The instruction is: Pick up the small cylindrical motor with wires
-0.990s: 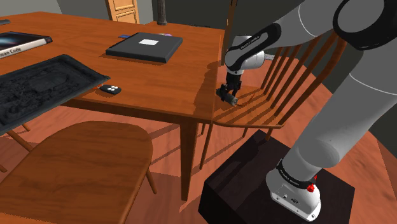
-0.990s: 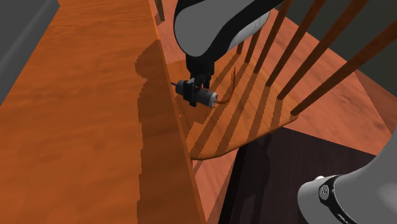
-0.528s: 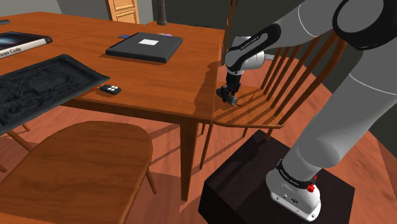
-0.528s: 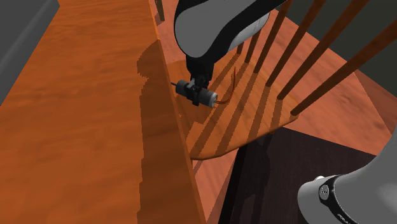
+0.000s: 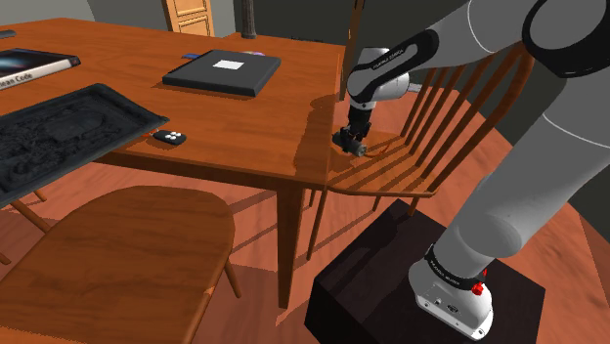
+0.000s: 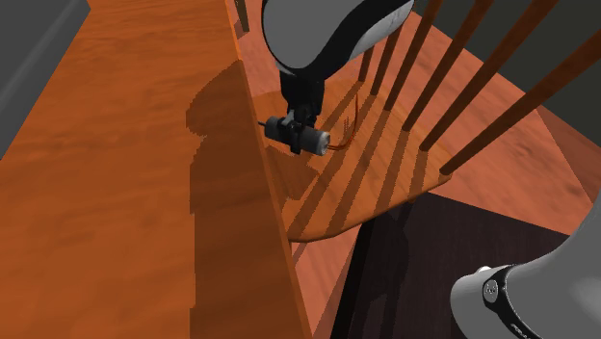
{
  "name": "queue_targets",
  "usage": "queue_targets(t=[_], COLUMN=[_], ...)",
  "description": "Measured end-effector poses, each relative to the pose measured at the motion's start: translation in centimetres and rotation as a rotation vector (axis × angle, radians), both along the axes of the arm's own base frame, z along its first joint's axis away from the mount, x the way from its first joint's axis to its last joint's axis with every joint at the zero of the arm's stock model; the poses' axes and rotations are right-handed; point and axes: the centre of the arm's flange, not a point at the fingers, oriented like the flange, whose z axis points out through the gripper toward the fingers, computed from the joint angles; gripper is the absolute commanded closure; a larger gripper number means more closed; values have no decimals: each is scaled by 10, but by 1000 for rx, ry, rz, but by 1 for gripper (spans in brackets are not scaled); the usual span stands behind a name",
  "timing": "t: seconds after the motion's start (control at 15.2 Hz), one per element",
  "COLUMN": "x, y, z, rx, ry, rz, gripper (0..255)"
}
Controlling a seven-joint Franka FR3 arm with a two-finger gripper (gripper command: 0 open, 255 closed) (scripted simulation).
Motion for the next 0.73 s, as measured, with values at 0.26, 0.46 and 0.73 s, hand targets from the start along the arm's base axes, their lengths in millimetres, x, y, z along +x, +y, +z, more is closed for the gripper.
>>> queue_targets(t=[0.26,0.46,0.73], x=[0,-1,0], y=[-2,-2,-1], z=[22,37,56], rx=[0,0,0], ry=[0,0,0], rz=[0,0,0], gripper=[255,255,255])
